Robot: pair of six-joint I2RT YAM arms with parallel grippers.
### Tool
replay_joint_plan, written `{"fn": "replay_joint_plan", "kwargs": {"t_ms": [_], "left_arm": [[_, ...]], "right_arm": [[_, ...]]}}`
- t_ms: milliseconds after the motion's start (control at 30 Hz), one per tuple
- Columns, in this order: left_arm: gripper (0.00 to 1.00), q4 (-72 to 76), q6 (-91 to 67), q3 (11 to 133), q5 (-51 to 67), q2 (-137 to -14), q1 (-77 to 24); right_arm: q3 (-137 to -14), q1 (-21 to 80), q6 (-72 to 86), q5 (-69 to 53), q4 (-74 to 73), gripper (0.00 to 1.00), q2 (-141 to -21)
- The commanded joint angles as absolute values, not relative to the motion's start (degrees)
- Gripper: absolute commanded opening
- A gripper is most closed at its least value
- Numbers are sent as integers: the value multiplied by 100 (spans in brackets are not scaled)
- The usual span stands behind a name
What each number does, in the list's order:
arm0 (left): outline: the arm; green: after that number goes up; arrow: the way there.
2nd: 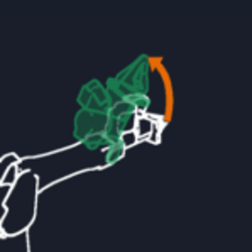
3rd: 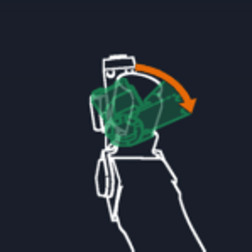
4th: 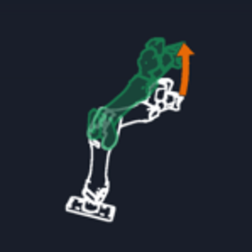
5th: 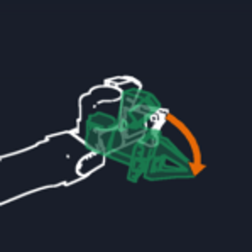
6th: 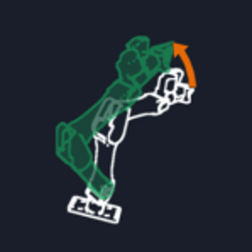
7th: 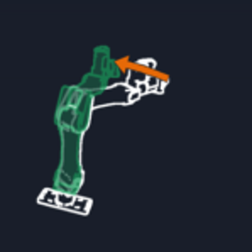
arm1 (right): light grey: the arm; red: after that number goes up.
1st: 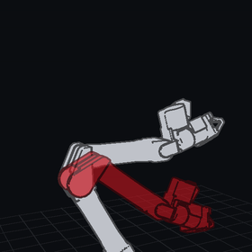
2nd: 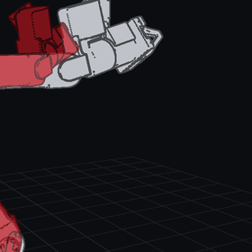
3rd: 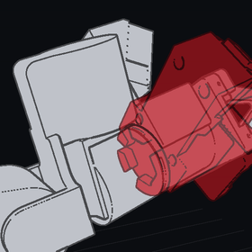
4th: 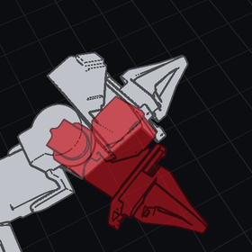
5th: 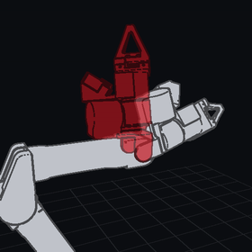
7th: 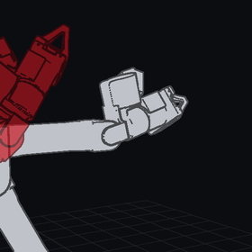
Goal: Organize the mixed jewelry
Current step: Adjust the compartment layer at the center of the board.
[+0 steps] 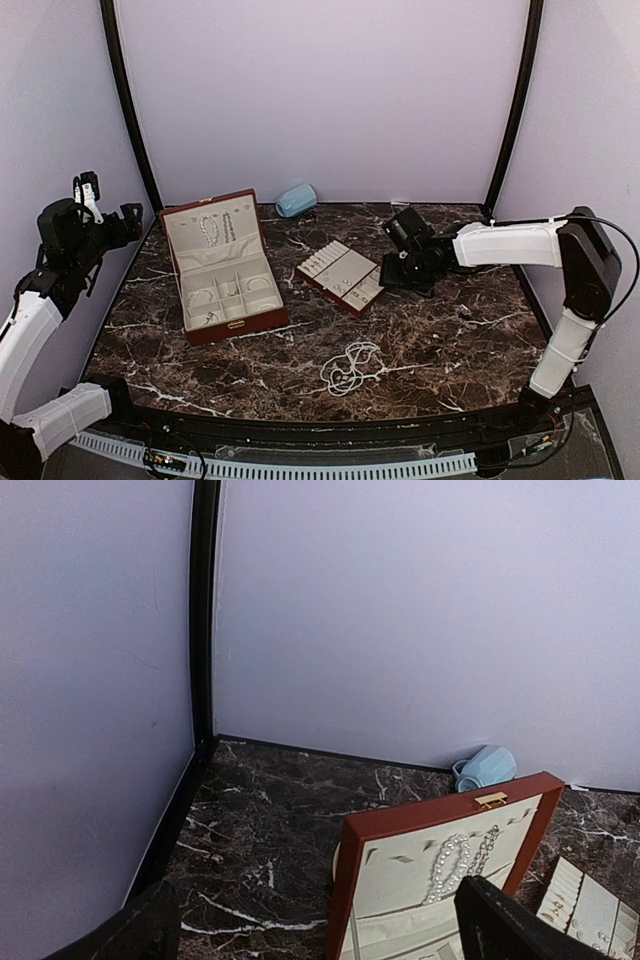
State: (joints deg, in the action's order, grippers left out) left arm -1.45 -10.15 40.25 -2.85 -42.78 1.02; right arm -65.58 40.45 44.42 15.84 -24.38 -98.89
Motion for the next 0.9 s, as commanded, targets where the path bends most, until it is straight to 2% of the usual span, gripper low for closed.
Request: {"fn": "replay_joint_plan", "kwargs": {"t_ms": [0, 400, 867], "left_arm": [[98, -159, -1020, 4114, -246, -4131, 130], [98, -147, -1048, 4114, -167, -4148, 124], [98, -146, -1050, 4118, -178, -4184, 125]], "right_arm": [[-6710, 4061, 4852, 1376, -2388, 64, -10239], [-7212, 4095, 4861, 1463, -2291, 59, -10968], [-7392, 4241, 4806, 1596, -2452, 31, -11213]]}}
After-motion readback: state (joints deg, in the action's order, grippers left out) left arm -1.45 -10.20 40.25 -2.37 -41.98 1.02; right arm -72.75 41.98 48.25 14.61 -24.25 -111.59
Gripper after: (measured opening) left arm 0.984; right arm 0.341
